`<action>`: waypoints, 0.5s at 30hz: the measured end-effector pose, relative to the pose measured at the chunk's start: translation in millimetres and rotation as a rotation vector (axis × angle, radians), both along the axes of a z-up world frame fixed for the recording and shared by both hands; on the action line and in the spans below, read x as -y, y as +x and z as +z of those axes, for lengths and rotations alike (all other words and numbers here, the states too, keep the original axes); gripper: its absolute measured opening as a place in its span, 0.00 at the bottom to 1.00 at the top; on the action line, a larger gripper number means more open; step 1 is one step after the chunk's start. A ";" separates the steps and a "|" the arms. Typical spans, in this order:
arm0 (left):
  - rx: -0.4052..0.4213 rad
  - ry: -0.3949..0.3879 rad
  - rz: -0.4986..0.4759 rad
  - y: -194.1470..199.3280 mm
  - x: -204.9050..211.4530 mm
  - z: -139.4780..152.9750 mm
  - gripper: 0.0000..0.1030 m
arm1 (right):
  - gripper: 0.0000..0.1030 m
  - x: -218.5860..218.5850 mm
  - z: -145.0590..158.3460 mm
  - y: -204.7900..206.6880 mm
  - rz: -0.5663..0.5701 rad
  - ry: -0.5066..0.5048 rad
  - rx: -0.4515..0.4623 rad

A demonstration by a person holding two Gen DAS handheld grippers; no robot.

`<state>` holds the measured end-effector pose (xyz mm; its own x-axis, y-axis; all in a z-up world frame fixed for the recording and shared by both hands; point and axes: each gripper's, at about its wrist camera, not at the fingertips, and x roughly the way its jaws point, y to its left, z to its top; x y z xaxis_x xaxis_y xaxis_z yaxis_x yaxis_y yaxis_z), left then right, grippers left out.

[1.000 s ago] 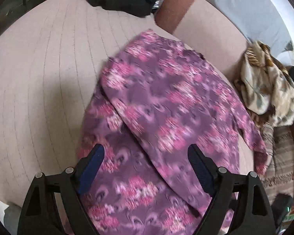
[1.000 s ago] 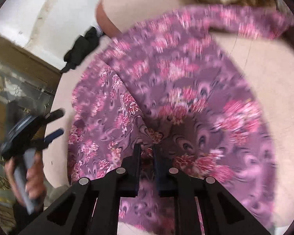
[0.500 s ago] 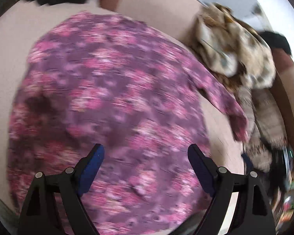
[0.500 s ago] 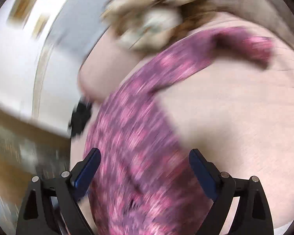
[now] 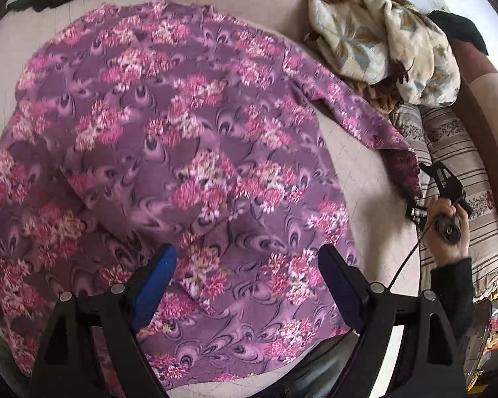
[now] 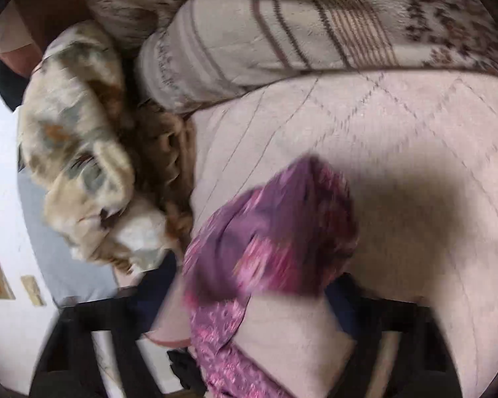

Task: Fold small clothes

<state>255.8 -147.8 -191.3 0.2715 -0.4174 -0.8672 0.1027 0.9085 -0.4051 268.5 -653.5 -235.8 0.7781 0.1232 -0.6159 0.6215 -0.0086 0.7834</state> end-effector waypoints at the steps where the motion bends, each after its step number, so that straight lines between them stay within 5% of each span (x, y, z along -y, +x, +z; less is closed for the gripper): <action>1: 0.003 0.007 0.004 -0.4 0.2 -1.2 0.84 | 0.46 8.3 0.6 -0.5 0.014 -0.019 -0.002; 4: 0.003 0.007 0.020 1.3 -1.8 -11.7 0.84 | 0.22 11.1 25.0 1.6 0.070 -0.138 -0.013; 8: -0.037 0.041 0.065 8.5 -8.7 -40.8 0.84 | 0.17 -16.2 99.9 8.9 0.212 -0.465 0.005; 12: -0.046 -0.004 0.077 5.1 -23.0 -34.0 0.84 | 0.14 -107.5 194.1 18.9 0.439 -0.860 0.145; 15: -0.036 -0.051 0.112 4.4 -43.9 -18.3 0.84 | 0.14 -180.2 228.7 25.5 0.600 -1.015 0.269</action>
